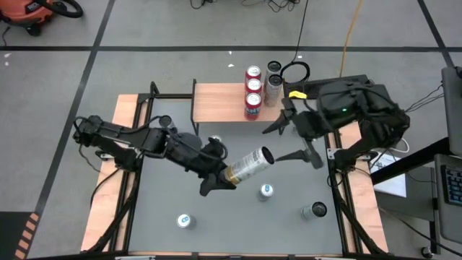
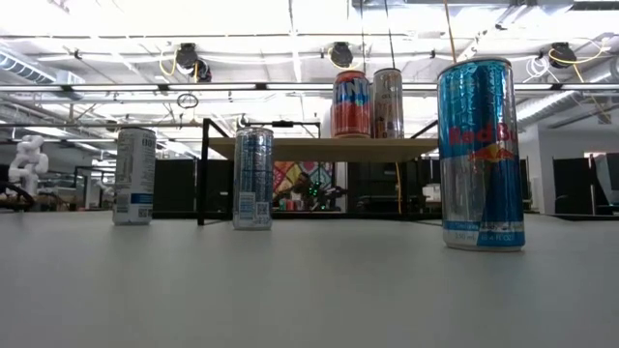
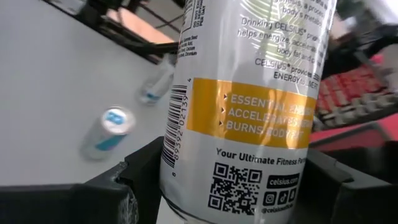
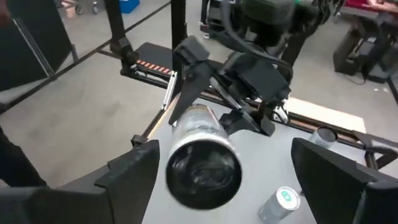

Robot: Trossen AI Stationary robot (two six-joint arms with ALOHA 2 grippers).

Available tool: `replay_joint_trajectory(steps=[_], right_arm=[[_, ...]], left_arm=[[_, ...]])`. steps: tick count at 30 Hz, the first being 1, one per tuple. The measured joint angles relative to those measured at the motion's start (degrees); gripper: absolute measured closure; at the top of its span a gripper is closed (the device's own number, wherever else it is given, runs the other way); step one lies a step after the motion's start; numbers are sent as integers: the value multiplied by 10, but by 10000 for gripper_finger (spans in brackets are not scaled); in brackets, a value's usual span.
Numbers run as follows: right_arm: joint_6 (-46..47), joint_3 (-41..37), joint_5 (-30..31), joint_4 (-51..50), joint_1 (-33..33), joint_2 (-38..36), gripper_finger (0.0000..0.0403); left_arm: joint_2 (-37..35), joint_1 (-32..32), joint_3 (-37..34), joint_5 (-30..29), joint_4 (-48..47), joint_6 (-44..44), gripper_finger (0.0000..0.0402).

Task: Place canned beverage on shelf
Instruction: Put the yellow soda can on the shelf aligned with the other yellow soda can

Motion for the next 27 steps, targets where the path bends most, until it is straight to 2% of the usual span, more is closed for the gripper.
replay_joint_trajectory(steps=[7, 15, 19, 22, 27], right_arm=[[29, 0, 1, -41, 2, -27, 78], [17, -1, 47, -51, -2, -59, 78], [62, -1, 93, -31, -13, -73, 78], [110, -1, 84, -4, -28, -78, 78], [160, -1, -5, 5, -44, -77, 78]], left_arm=[[0, 43, 0, 86, 84, -33, 144], [19, 72, 2, 106, 221, -38, 144], [42, 74, 2, 105, 284, -39, 144], [65, 73, 1, 105, 323, -40, 144], [107, 72, 1, 105, 411, -38, 144]])
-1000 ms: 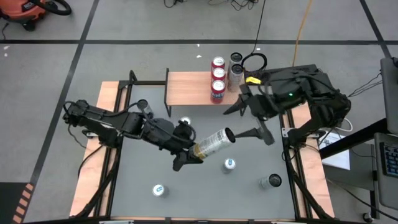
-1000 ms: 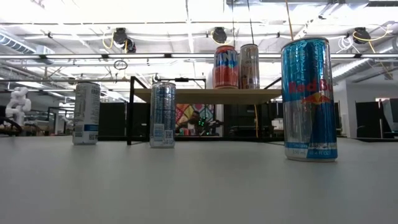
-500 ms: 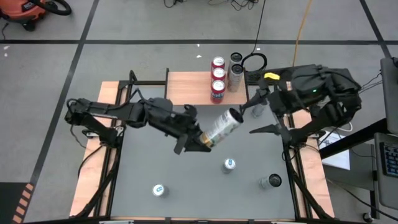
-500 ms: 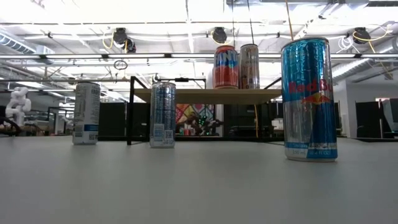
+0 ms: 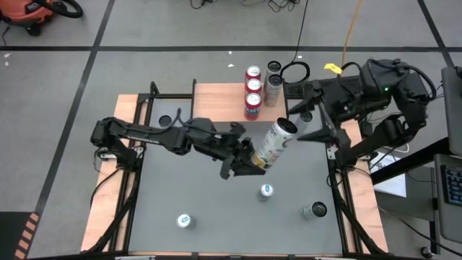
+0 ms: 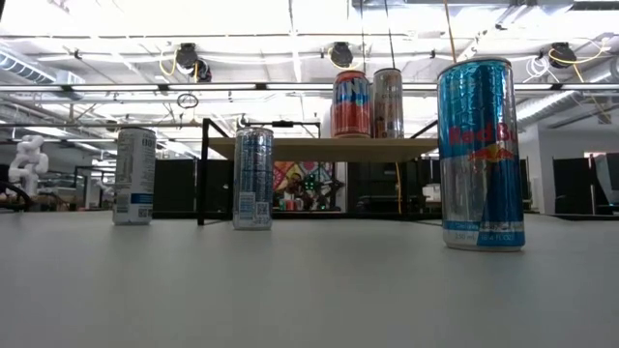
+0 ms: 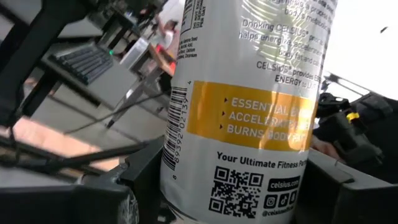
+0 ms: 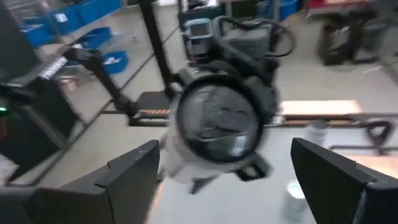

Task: Place canned beverage on shelf
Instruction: Put the yellow soda can on the shelf aligned with the other yellow soda can

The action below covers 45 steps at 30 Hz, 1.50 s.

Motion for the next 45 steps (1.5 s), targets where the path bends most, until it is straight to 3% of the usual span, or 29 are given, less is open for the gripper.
replay_joint_trajectory(steps=[14, 29, 45], right_arm=[[93, 0, -28, -3, -2, 19, 78], [105, 0, -74, 96, 1, 45, 81], [99, 0, -76, 82, 1, 54, 188]], left_arm=[[34, 0, 0, 0, 84, 63, 144], [34, 3, 0, 20, 99, 65, 144], [34, 3, 0, 14, 91, 38, 132]])
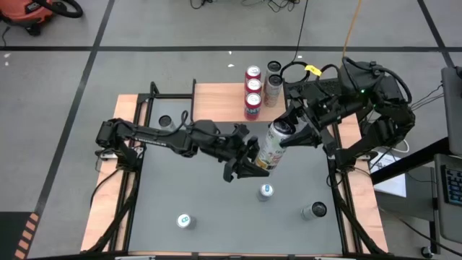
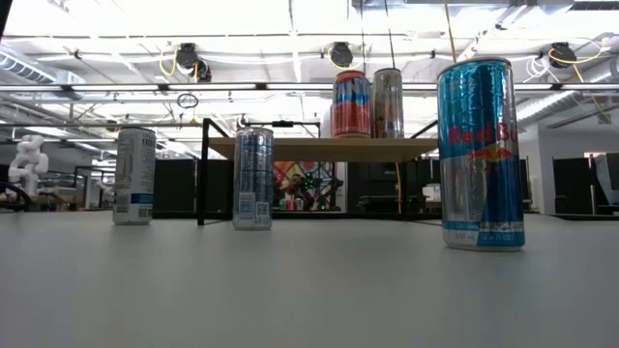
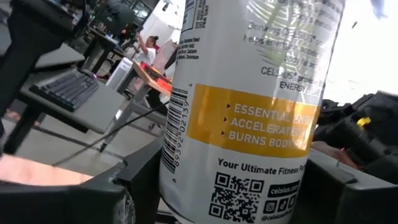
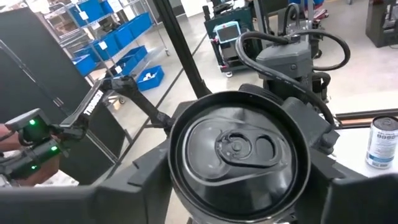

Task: Place canned beverage on shelf
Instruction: Put the yellow soda can on the shelf aligned with the other yellow soda can

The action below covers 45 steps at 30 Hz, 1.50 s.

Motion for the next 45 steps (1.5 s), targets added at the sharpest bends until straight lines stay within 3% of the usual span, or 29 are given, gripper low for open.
replay_joint_trajectory(steps=[7, 17, 27, 33, 40, 45], right_arm=[[-12, 0, 6, -3, -7, -16, 188], [-22, 0, 6, -44, -35, -51, 187], [-58, 0, 109, -147, -56, -76, 187], [-99, -1, 109, -197, -56, -77, 187], [-131, -23, 141, -179, -63, -94, 188], [-131, -131, 160, -128, -79, -129, 188]], left_arm=[[-1, 3, 0, -41, 10, -71, 83], [-1, 20, 0, -93, 4, -65, 22], [-6, 61, 0, -95, -33, -69, 20], [-47, 73, 0, -101, -61, -57, 28], [-141, 69, 0, -167, -226, -25, 57], [-200, 65, 0, -206, -335, -11, 63]])
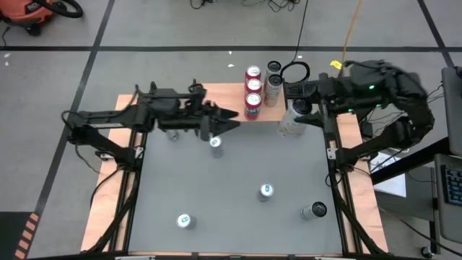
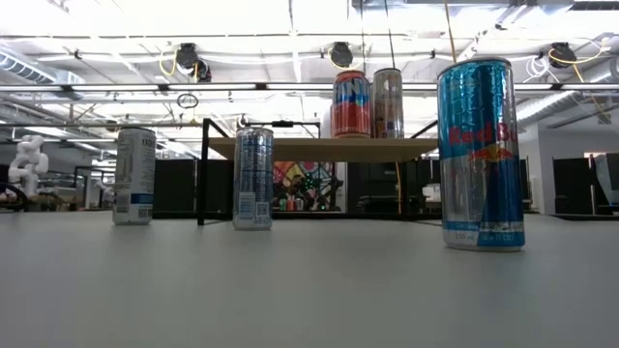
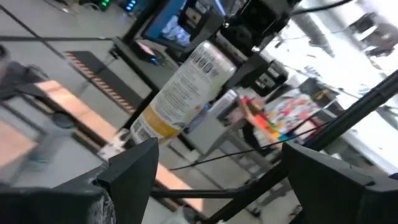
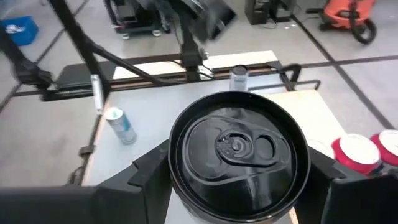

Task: Place canned beverage on shelf
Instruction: Put the yellow soda can on the shelf aligned with the other yellow soda can

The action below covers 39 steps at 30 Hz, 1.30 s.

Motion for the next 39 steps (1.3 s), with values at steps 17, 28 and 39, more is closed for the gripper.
replay_joint_trajectory(steps=[17, 28, 39], right_arm=[[-1, -380, 10, 242, -94, -116, 188], [-73, -380, -27, 234, -182, -70, 188], [-112, -380, -109, 237, -292, -66, 186]], left_arm=[[-45, 10, 0, -30, -145, 110, 63], [-31, 9, 0, -47, -146, 109, 63], [-22, 3, 0, -43, -150, 108, 63]])
